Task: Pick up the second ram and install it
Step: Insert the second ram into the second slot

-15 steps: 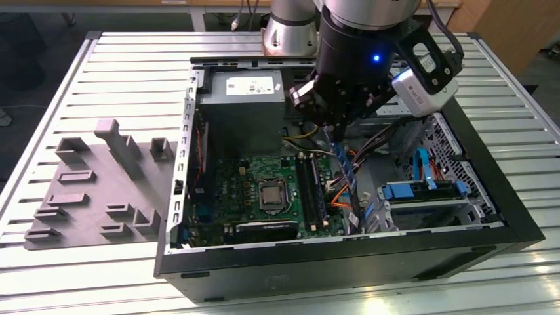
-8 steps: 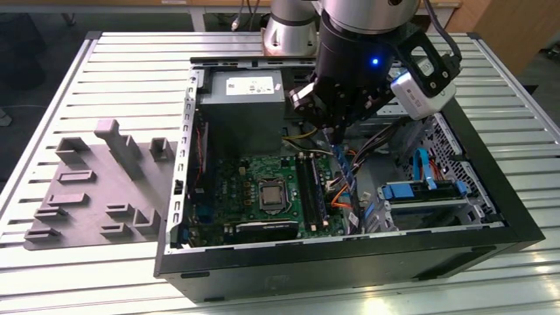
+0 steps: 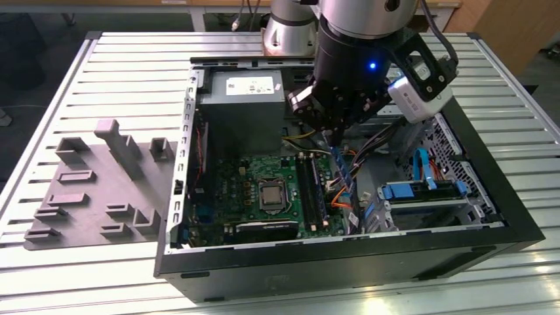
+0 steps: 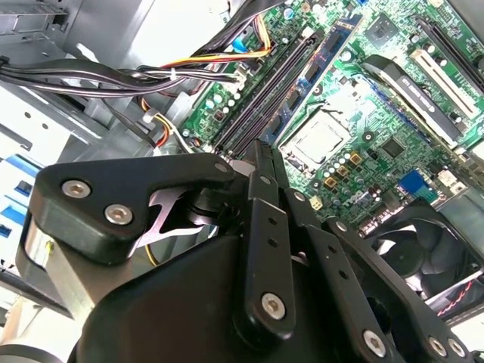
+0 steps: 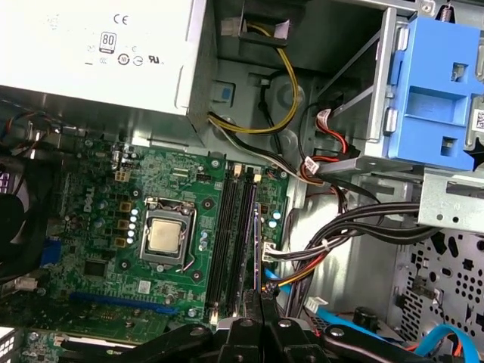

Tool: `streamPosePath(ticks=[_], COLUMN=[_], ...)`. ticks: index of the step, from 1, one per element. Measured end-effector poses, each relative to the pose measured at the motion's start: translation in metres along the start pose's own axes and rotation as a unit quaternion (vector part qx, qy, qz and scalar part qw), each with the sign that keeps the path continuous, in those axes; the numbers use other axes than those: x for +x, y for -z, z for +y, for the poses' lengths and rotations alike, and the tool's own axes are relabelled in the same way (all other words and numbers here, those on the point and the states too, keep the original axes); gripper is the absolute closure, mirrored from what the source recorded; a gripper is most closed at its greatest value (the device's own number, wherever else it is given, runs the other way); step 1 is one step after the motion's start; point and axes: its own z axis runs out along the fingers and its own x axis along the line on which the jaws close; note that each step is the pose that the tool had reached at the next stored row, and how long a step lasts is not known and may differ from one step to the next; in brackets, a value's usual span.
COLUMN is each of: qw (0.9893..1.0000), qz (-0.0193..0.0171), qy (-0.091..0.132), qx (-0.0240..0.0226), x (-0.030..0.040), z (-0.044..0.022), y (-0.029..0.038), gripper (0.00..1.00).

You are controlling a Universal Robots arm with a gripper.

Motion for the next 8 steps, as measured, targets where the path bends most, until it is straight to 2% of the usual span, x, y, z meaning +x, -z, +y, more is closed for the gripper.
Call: streamPosePath(ticks=[8], qw=[1.0], qz=[-0.0001], qy=[0.0], qx=[-0.0001], x=[0.0018], z=[0.0002], y=[-0.0018], gripper=[0.89])
